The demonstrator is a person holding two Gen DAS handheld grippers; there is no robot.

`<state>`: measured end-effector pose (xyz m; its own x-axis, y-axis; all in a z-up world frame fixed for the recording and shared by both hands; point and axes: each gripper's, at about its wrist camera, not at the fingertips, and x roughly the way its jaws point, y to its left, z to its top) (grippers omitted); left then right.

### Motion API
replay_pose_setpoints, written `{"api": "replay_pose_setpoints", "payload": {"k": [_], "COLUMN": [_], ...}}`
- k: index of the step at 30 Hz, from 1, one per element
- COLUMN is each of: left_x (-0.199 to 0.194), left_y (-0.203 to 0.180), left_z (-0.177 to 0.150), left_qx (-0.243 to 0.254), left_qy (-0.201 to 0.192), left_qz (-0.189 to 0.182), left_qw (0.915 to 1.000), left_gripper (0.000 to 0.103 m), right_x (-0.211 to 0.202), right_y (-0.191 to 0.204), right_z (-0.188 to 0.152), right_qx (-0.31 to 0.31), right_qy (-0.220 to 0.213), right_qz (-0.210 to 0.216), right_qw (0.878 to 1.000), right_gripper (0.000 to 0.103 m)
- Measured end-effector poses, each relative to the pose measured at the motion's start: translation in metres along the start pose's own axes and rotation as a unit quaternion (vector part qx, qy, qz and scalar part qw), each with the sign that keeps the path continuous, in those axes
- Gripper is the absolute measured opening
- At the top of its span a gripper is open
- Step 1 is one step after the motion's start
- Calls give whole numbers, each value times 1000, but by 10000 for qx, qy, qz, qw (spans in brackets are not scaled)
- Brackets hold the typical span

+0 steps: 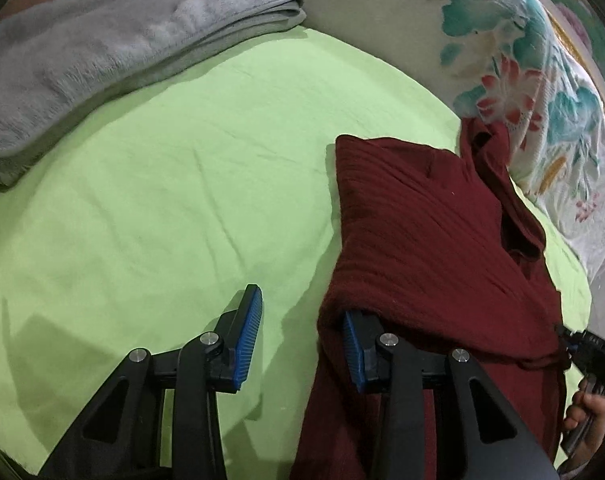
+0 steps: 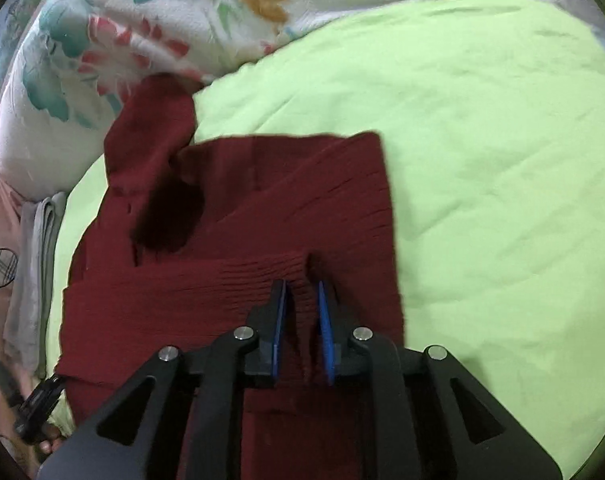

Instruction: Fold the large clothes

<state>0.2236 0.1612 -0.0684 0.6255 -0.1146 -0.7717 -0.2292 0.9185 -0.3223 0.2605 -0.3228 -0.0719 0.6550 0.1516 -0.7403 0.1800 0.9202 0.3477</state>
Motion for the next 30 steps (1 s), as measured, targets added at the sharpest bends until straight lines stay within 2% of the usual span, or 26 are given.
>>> {"api": "replay_pose_setpoints", "payload": {"k": [3,5,6,7,9,13,15,18,21,23,24,25,26,27,30], "left_x": [-30,-46,-51,-52,-49,-15,2,23,22,13,9,3,-2,-8,-23], "left_y": [-21,-44,-56,-65,-75,-82,-82,-69,-57,-59,-61,-64,-67,-71,-75], "left_z": [-5,-5,-4,-3,-2,-2,-1,-3,-3,-3,-2,-1,0,2,12], "left_qx": [433,816,971,1074,1185,1260,1254,1197,1060,1144,1185,1241,1277,1316,1370], "left_qy": [-412,-574,-599,-621,-627,-226,-65,166,194,110,66,-8,-60,-121,-236], "left_qz": [-112,-404,-630,-698,-699,-791,-679,-279,-338,-225,-197,-162,-148,-139,-112], "left_qw": [9981,9942,9915,9898,9885,9886,9898,9923,9936,9931,9927,9921,9917,9911,9902], "left_gripper": [36,39,40,41,41,41,41,40,37,38,39,46,51,52,53], "right_x": [-20,-28,-29,-27,-25,-3,4,12,4,-14,-23,-33,-43,-50,-57], "right_y": [9,15,18,21,25,27,26,14,9,16,18,20,23,28,49], "right_z": [-3,-3,-4,-3,-4,-9,-14,-16,-13,-10,-7,-5,-3,0,9], "right_qx": [-159,-251,-293,-332,-350,-346,-421,-214,-3,-96,-102,-89,-94,-143,-528], "right_qy": [-443,-610,-612,-530,-470,162,335,501,493,212,4,-244,-492,-666,-881], "right_qz": [-27,-5,145,306,336,807,671,577,513,374,573,882,1029,1009,912], "right_qw": [9989,9978,9976,9976,9977,9960,9963,9968,9975,9990,9983,9958,9934,9926,9905], "right_gripper": [22,26,30,31,31,31,31,30,31,36,46,59,66,73,76]}}
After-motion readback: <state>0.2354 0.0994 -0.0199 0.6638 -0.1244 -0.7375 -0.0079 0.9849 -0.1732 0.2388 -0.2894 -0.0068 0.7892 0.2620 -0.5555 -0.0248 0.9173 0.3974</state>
